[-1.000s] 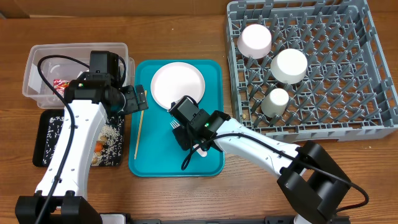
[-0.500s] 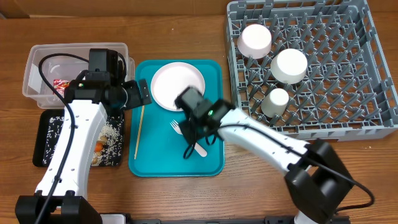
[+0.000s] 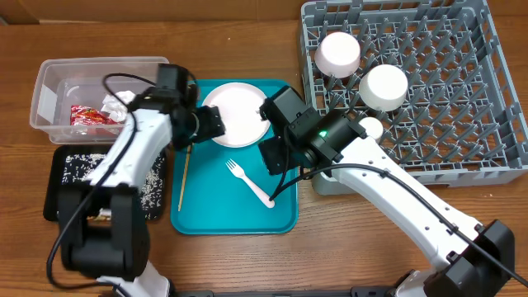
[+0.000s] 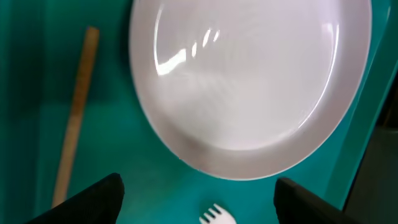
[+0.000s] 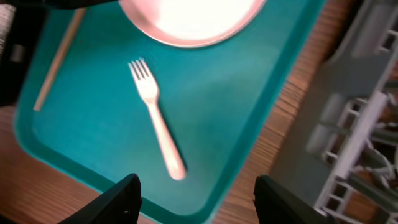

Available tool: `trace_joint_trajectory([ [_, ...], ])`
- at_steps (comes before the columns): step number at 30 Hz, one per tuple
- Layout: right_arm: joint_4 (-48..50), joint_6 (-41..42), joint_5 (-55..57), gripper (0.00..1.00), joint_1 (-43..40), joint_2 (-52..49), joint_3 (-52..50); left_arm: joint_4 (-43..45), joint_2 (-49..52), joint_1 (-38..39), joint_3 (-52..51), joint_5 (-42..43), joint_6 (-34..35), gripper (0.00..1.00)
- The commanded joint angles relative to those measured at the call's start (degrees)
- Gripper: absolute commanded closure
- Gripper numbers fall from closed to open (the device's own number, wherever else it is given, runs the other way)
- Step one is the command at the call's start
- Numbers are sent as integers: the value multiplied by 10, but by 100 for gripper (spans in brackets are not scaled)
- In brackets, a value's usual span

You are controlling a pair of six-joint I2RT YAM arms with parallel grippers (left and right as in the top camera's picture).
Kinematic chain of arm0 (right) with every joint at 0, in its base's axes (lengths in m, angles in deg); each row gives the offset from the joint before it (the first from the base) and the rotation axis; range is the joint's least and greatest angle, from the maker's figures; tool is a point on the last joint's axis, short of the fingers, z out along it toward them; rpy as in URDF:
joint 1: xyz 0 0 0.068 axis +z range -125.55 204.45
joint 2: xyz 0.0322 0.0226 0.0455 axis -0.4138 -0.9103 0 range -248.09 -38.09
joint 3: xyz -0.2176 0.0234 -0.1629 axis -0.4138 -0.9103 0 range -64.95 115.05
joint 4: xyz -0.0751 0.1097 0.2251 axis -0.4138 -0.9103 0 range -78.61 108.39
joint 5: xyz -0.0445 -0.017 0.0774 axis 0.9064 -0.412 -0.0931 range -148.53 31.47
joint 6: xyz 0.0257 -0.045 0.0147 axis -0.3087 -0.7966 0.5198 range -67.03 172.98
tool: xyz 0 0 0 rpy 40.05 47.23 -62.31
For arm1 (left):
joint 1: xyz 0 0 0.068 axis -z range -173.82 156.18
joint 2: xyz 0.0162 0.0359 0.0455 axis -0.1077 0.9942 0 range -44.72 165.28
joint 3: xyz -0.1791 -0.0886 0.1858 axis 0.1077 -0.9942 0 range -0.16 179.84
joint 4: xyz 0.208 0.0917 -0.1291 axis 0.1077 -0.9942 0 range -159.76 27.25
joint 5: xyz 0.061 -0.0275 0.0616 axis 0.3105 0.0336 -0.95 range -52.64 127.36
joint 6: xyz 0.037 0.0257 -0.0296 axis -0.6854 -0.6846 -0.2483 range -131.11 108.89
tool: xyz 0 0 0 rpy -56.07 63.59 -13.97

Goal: Sort waste into correct bins and load items into the dishwasher
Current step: 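Pinch the rim of the white plate with the left gripper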

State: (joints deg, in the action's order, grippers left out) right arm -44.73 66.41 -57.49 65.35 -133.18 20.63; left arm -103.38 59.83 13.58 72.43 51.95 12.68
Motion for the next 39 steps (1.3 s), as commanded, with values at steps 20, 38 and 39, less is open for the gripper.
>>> trace_joint_trajectory([
  [20,-7,-3,34,38,-2,5,-2,51,85,68,-2,-90,125,53],
  [38,-14,-3,34,24,-2,5,-2,54,105,68,-2,-75,139,69],
  [39,-16,-1,34,24,-2,5,-2,54,105,68,-2,-75,139,70],
])
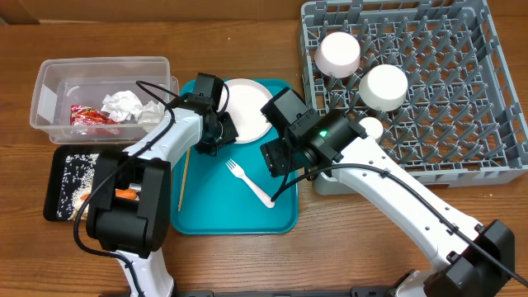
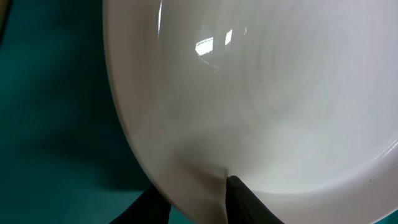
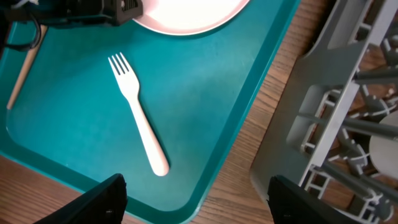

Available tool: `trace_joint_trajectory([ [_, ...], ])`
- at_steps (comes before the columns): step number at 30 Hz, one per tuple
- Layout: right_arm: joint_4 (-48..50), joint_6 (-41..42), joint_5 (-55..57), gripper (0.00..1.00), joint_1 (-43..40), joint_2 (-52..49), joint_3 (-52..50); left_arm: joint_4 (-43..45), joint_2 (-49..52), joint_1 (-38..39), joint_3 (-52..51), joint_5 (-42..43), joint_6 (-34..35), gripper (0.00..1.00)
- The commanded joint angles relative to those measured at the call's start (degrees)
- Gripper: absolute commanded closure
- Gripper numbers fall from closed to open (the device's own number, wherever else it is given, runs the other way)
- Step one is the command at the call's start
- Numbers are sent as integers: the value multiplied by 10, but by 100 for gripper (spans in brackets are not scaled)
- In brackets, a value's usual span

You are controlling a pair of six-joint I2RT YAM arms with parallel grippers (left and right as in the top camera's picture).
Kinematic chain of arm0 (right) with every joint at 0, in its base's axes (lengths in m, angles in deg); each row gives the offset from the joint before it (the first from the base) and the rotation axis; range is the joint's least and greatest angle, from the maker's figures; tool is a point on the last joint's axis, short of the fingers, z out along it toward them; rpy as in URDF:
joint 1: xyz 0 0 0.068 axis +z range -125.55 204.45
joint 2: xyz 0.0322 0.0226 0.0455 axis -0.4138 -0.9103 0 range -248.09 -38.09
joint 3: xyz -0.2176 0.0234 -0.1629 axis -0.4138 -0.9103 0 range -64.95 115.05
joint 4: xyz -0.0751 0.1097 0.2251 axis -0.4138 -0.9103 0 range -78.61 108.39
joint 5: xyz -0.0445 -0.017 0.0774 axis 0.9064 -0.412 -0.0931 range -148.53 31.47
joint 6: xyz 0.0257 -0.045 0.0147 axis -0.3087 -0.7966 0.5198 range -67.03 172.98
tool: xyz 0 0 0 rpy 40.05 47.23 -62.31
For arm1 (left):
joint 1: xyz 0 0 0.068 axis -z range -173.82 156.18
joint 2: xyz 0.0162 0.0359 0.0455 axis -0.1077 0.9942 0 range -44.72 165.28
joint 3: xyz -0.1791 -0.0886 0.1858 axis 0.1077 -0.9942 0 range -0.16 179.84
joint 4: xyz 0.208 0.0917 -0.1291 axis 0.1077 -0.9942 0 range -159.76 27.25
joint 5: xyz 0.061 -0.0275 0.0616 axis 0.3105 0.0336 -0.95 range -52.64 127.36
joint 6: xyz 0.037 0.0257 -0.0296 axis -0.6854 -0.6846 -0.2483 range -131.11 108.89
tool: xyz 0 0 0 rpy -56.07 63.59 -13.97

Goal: Sort waste into correct bins and load items into the dishwasher
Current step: 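Pinch the rim of the white plate with the left gripper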

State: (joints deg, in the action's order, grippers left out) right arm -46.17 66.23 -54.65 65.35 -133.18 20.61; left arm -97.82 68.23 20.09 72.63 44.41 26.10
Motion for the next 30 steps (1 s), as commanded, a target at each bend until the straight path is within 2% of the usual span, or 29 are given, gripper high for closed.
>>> trace_joint_trajectory([
  [1,-3,1,6,24,-2,5,-2,-2,21,3,-4,0,5,71],
  [5,-4,3,5,24,-2,5,-2,-6,21,3,-2,0,5,71],
  [9,-5,3,-5,25,-2,5,-2,-9,14,3,5,-10,1,79],
  [14,-2,3,-5,25,-2,5,-2,-41,-14,3,22,-63,0,81],
  [25,1,3,-5,24,-2,5,-2,-54,-73,3,52,-77,-51,82],
  [30,0,3,-5,23,-2,5,-2,-61,-92,3,67,-77,-60,96],
])
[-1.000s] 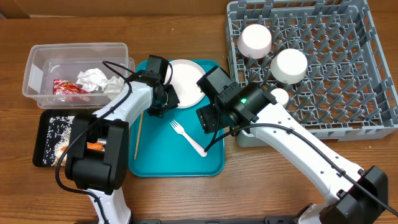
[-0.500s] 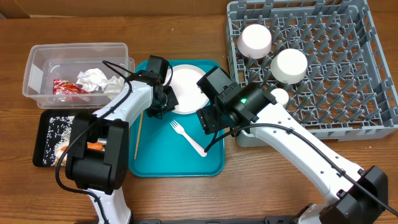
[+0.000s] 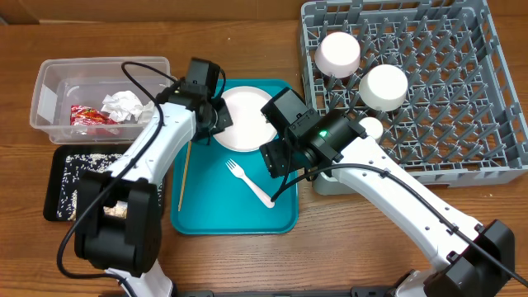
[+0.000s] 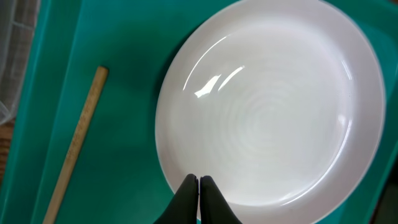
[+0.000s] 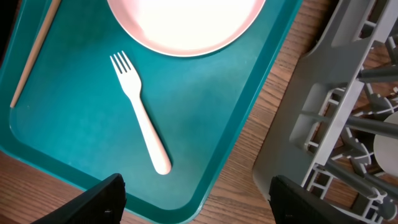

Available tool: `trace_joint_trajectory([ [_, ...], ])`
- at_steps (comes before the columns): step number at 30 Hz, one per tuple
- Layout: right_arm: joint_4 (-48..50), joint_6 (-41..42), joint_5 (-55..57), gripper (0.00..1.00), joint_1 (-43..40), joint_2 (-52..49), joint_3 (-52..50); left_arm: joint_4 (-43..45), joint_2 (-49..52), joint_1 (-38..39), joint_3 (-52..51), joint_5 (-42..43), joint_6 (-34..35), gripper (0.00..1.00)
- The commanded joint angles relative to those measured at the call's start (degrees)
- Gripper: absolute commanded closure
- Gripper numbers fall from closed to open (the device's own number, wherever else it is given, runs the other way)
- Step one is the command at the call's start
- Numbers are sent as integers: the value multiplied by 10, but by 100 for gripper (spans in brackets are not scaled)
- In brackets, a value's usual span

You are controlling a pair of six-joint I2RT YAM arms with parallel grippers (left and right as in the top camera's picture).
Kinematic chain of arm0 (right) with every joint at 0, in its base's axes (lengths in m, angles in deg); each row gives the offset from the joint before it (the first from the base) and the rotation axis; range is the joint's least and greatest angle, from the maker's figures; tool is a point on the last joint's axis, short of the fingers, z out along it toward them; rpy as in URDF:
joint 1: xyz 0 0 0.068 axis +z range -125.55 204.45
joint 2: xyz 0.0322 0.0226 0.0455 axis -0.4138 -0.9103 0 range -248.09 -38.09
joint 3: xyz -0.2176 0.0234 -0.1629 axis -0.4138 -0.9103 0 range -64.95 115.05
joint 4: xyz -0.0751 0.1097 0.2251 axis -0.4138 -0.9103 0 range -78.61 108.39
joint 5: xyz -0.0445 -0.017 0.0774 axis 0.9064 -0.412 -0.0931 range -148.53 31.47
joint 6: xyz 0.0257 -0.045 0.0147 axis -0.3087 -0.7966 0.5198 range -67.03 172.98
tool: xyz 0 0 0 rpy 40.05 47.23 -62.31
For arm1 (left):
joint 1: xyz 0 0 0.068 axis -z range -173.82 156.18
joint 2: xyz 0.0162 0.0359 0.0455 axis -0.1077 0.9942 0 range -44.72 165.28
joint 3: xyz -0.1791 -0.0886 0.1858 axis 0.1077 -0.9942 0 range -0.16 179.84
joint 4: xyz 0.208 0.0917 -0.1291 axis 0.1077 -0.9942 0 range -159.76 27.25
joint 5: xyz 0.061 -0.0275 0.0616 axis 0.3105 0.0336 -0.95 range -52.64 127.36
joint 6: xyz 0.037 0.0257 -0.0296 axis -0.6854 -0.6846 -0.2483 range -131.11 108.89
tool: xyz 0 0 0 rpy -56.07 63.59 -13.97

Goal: Sort waste into correct bins and load items into the dishwasher
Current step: 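Pinch the rim of the white plate with the left gripper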

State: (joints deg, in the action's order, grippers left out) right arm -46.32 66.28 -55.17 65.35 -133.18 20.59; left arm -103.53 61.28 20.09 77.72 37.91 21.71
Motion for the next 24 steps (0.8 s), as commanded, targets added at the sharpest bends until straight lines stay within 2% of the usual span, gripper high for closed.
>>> trace_joint_trajectory([
  [1,0,3,0,23,-2,5,-2,-8,-23,3,19,-12,-16,95],
  [5,-3,3,0,23,-2,5,-2,-21,-22,3,18,-7,-7,92],
  [9,-3,3,0,22,-2,5,-2,-27,-22,4,11,-7,-6,81],
  [13,-2,3,0,20,-2,5,-2,-22,-21,6,-14,-12,1,80],
  [17,0,3,0,20,-2,5,-2,22,-16,8,-61,-27,5,77],
  [21,-1,3,0,20,-2,5,-2,54,-12,8,-92,-25,16,71],
  [24,-1,2,0,20,-2,5,-2,59,-12,8,-93,-25,21,62],
])
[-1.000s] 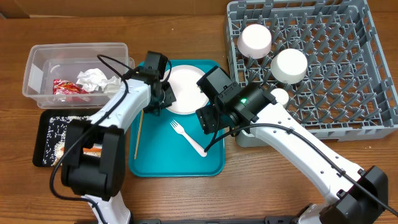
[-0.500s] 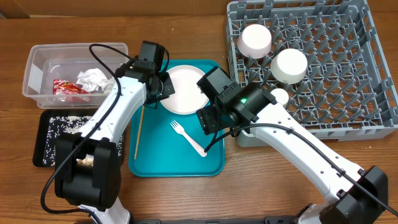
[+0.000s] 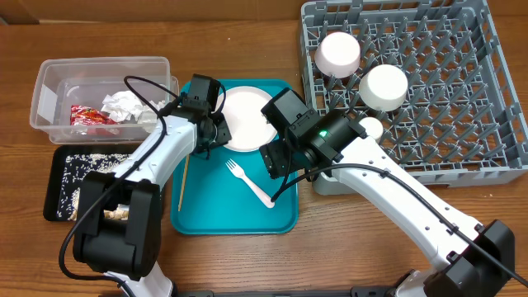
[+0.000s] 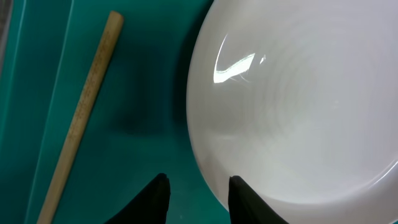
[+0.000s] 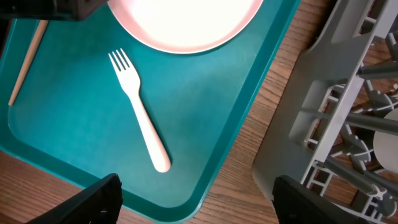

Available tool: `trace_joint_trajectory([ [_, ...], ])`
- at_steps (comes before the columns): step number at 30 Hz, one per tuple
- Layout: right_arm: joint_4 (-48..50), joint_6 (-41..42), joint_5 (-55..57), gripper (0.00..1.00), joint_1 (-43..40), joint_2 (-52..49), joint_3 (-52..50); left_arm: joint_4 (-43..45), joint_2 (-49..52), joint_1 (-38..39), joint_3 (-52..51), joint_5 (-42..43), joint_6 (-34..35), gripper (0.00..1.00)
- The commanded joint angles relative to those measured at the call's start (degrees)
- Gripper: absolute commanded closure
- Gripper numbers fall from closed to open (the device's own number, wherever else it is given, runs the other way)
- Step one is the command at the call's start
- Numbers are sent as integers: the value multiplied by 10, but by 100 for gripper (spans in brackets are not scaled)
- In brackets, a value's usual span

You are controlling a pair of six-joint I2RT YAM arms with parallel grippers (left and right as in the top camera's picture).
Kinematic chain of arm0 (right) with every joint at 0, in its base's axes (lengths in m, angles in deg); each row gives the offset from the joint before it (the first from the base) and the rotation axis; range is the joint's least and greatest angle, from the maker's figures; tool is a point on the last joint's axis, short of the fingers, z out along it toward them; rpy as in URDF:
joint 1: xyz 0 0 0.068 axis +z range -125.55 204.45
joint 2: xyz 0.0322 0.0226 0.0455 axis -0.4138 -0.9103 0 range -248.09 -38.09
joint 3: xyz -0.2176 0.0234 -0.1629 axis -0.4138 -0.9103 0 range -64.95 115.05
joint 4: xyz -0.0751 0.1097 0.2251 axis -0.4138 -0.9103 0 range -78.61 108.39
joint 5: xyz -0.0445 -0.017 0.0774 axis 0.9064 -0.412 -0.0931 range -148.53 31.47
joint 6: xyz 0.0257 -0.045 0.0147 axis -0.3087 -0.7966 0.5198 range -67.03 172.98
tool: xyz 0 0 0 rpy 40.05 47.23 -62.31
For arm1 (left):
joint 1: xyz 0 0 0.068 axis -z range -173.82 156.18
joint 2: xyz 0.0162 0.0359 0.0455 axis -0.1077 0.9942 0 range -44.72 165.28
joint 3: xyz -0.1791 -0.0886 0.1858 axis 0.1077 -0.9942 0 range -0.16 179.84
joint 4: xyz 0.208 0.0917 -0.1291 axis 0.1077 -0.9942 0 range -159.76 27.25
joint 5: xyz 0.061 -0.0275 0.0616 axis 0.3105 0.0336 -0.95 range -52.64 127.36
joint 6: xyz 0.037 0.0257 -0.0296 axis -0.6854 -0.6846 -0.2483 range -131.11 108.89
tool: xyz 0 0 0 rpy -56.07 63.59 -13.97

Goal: Sort waste into correct bins and load items into the dishwasher
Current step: 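Pinch the rim of the white plate with the left gripper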

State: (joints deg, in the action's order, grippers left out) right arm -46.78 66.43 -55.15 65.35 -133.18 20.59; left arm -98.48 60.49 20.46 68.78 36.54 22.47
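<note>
A white plate (image 3: 247, 118) lies at the far end of the teal tray (image 3: 206, 216); in the left wrist view the plate (image 4: 298, 106) fills the right side. My left gripper (image 4: 198, 200) is open and low at the plate's left rim, with one finger over the tray, the other over the plate, and the rim between them. From overhead the left gripper (image 3: 218, 132) is at the plate's left edge. A white plastic fork (image 5: 139, 113) lies on the tray below the plate. My right gripper (image 5: 205, 205) hangs wide open above the tray's right edge, holding nothing.
A wooden stick (image 4: 81, 115) lies along the tray's left side. A grey dish rack (image 3: 437, 124) at the right holds two upturned white cups (image 3: 384, 87). A clear bin (image 3: 49, 87) with wrappers and a black tray (image 3: 64, 177) of rice stand at the left.
My left gripper was shut, higher above the plate's near rim. Now it is open and lower, astride the plate's left rim. The right arm, the fork and the plate have not moved.
My left gripper first hung open above the plate. It then had its fingers close together on the plate's rim, and the plate lay slightly further right. After that it was shut and empty above the plate. Now it is open at the rim. The right gripper stayed open over the tray.
</note>
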Motion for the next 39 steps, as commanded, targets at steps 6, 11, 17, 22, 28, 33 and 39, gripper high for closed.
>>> trace_joint_trajectory([
  [6,3,1,0,19,-2,5,-2,24,2,4,-3,-9,14,59],
  [11,3,1,0,19,-2,5,-2,45,24,4,-3,4,14,59],
  [17,3,1,0,19,-2,5,-2,60,34,4,-3,19,16,64],
  [22,3,1,0,19,-2,5,-2,59,36,4,-3,19,16,64],
  [28,-1,1,0,19,-2,5,-2,60,44,4,-3,19,22,63],
  [33,-1,1,0,19,-2,5,-2,65,54,4,-3,19,23,63],
  [39,-1,1,0,19,-2,5,-2,74,70,3,-3,24,29,64],
])
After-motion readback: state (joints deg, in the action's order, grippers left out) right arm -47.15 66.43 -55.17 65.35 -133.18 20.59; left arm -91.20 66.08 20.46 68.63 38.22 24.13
